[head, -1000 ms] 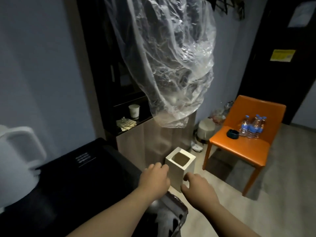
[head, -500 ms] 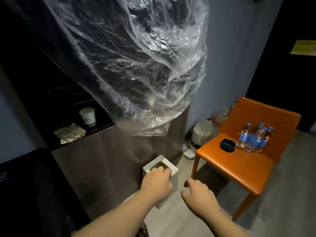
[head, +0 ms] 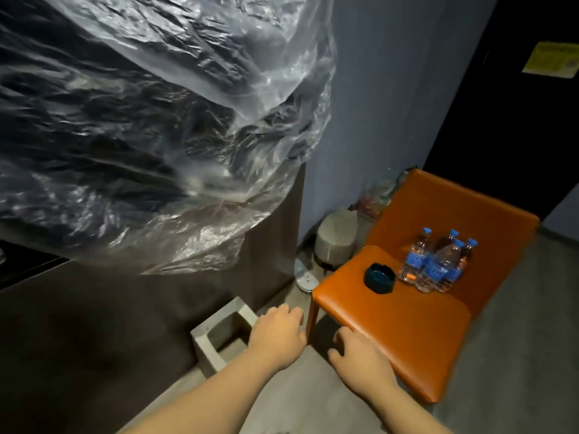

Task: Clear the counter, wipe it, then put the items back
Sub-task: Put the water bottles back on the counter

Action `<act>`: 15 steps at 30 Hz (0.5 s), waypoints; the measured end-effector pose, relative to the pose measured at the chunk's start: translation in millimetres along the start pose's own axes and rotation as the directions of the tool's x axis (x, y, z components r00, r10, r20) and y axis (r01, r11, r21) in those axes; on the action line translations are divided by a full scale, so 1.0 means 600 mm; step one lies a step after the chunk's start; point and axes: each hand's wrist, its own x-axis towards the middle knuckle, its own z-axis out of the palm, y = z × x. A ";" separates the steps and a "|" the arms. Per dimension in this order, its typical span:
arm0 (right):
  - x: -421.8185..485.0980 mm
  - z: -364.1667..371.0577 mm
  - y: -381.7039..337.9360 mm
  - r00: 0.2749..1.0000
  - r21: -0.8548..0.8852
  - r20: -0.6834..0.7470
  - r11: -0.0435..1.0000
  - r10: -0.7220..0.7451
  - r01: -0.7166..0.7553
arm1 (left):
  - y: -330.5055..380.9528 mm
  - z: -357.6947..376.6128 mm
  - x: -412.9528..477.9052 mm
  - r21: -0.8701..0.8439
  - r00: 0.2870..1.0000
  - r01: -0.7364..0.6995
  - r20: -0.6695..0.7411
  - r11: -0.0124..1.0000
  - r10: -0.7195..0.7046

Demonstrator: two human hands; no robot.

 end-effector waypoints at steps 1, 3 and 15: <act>0.031 -0.014 0.012 1.000 -0.005 -0.004 1.000 0.018 -0.018 | 0.007 -0.007 0.036 -0.006 1.000 -0.008 0.011 1.000 0.008; 0.088 -0.043 0.032 0.998 -0.017 0.006 0.998 0.061 -0.061 | 0.019 -0.024 0.105 -0.006 0.999 -0.014 0.028 1.000 0.015; 0.327 -0.170 0.153 0.991 0.070 0.088 0.992 0.103 -0.109 | 0.118 -0.043 0.398 0.008 0.991 -0.099 0.096 0.995 0.098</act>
